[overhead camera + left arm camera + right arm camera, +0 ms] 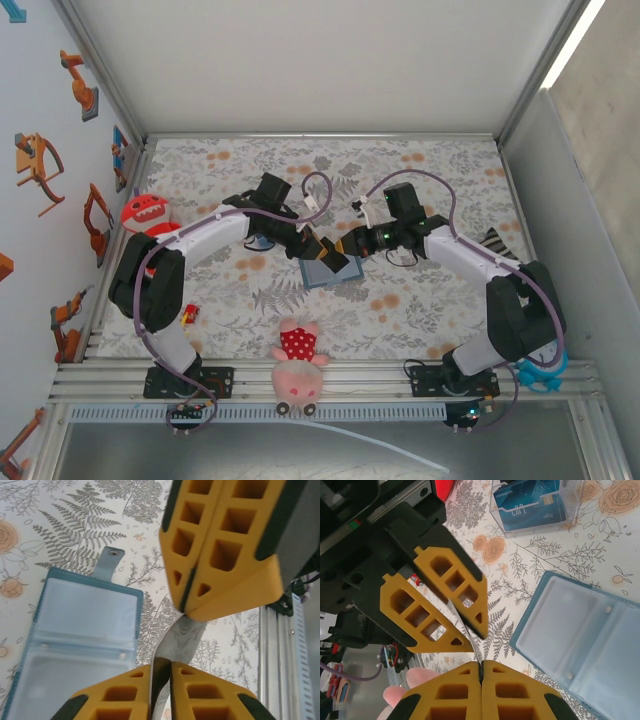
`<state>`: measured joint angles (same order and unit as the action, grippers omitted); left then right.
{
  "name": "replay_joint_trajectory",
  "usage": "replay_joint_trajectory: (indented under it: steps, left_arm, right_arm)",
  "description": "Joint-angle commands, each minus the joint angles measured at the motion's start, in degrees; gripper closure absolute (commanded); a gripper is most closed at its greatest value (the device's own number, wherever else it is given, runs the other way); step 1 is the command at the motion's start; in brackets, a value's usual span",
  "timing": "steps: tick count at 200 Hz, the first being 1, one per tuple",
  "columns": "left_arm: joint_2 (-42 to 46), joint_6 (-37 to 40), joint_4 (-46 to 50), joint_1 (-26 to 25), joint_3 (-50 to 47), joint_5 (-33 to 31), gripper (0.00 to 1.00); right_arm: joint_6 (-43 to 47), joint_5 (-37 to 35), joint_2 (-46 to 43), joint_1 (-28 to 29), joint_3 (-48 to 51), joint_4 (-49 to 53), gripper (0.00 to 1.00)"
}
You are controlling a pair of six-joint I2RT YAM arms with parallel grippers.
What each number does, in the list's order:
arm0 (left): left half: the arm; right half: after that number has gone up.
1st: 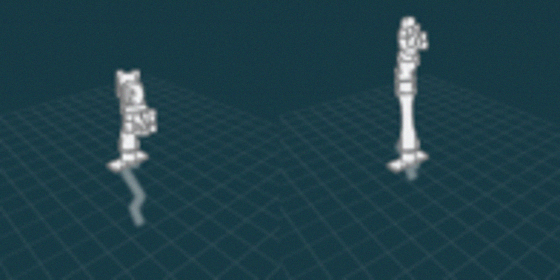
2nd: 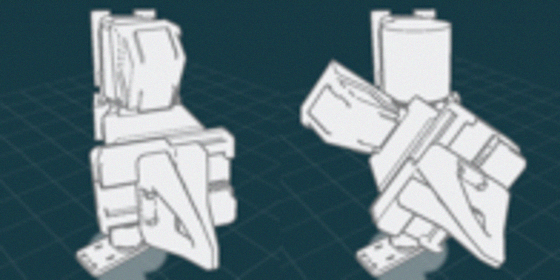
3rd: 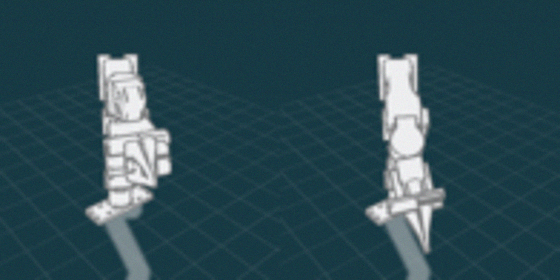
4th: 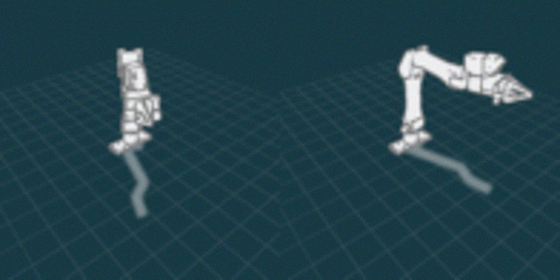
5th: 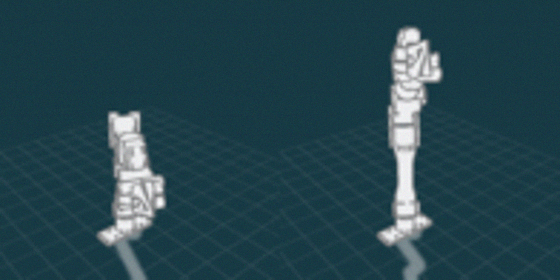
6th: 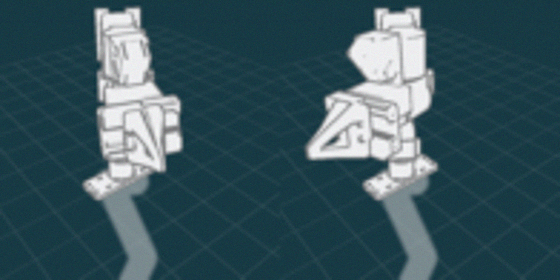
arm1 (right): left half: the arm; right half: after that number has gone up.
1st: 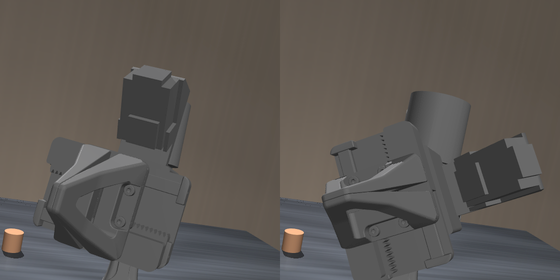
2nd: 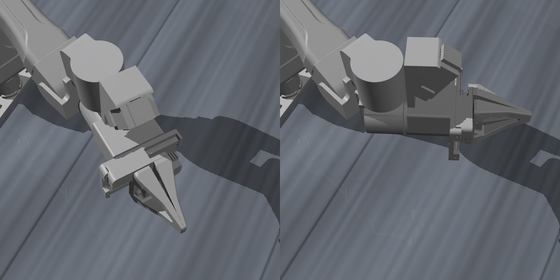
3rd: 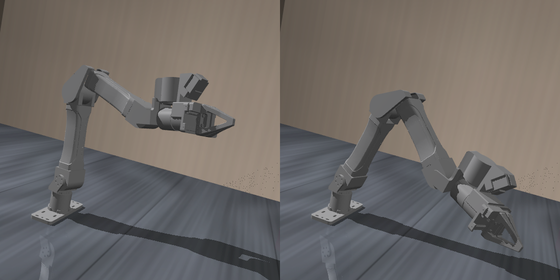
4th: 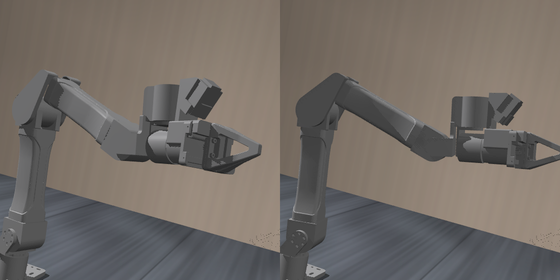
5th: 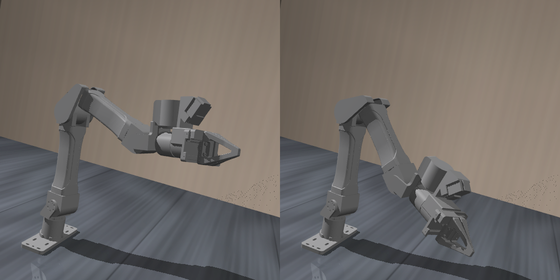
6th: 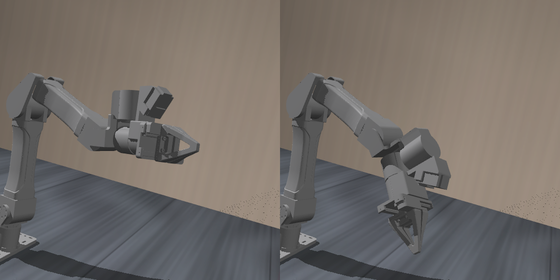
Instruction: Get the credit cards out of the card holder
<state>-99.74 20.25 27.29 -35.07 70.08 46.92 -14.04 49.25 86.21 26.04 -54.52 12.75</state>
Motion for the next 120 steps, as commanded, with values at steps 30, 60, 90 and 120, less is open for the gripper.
replay_joint_trajectory:
  steps: [30, 60, 90, 120]
  left_arm:
    - [-0.11, 1.19, 1.57, 0.06, 1.38, 1.86, 1.00]
    - [3.04, -1.14, -1.44, 0.09, -1.30, 1.46, 1.00]
    - [8.91, -8.69, -11.39, 0.23, -7.52, -3.28, 1.00]
    - [16.28, -18.14, -23.64, 0.19, -15.36, -10.21, 1.00]
  right_arm:
    - [0.85, -2.61, -2.55, 0.33, -1.84, 0.25, 0.93]
    - [0.30, -8.40, -4.83, 0.28, -0.98, 0.88, 0.60]
    - [-1.93, -13.87, -8.32, 0.06, 1.23, -0.75, 0.51]
    - [-5.65, -17.58, -13.21, -0.25, 4.92, -4.30, 0.47]
